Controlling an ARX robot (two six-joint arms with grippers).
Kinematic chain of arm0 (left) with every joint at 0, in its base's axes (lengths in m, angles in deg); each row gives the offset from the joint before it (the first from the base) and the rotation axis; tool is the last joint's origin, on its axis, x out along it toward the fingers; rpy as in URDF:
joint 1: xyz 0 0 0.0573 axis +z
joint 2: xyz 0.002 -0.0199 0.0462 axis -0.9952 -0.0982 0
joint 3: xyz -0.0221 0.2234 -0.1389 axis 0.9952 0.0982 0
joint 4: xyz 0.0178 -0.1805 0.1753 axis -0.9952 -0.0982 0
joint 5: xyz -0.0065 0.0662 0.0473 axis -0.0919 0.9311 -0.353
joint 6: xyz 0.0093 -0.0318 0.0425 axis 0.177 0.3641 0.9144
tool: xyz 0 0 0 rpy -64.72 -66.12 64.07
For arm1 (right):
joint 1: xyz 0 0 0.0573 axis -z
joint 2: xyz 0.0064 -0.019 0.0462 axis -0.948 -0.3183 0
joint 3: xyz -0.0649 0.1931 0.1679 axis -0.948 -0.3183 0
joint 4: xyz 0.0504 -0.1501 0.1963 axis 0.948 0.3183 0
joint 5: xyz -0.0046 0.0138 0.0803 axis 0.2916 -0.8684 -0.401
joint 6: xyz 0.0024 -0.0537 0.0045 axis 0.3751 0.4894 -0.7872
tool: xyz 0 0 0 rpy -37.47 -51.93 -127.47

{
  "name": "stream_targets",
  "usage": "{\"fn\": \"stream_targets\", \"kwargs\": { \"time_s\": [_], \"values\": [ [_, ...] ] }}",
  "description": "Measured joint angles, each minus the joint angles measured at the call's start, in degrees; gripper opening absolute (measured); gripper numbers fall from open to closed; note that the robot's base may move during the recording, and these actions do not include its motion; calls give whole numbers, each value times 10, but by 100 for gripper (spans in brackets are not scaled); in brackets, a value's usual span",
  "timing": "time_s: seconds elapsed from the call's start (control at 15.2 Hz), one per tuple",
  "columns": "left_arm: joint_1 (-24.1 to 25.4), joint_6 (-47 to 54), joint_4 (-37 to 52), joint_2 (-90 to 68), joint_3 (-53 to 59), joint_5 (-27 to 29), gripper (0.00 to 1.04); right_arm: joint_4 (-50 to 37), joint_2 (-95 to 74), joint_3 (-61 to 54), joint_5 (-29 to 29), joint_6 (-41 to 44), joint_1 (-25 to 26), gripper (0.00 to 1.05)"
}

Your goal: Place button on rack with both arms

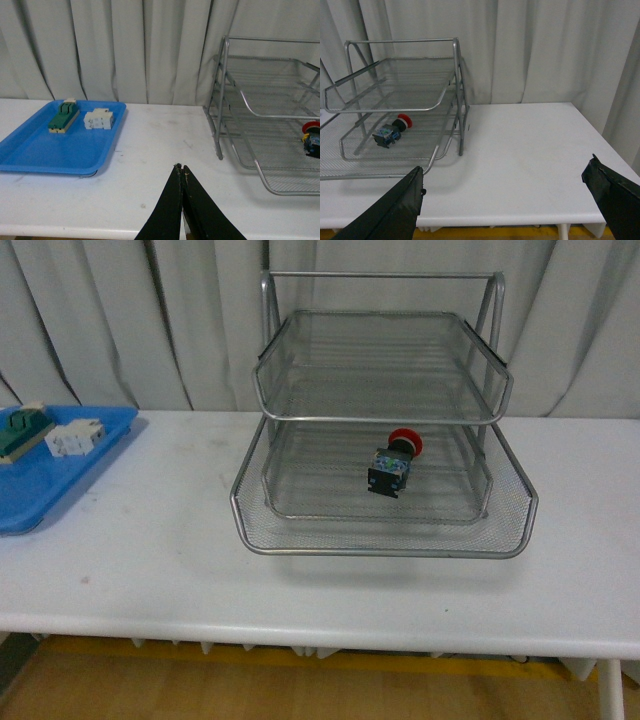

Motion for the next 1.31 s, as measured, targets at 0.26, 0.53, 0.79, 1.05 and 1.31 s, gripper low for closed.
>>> {"fn": "stream_targets", "kwargs": {
  "time_s": [0.26, 0.53, 0.79, 1.05, 1.31],
  "values": [
    [0, 0, -90, 94, 0, 0, 2, 0, 0, 0, 0, 0, 0, 98],
    [0, 0, -145, 152, 0, 0, 2, 0, 0, 0, 0, 0, 0, 98],
    [0, 0, -190, 195, 0, 0, 2, 0, 0, 0, 0, 0, 0, 98],
    [0, 0, -297, 300, -3, 1, 2, -1, 0, 0, 0, 0, 0, 98],
    [0, 0, -300, 300, 0, 0, 22, 0, 0, 0, 0, 0, 0, 98]
  ]
}}
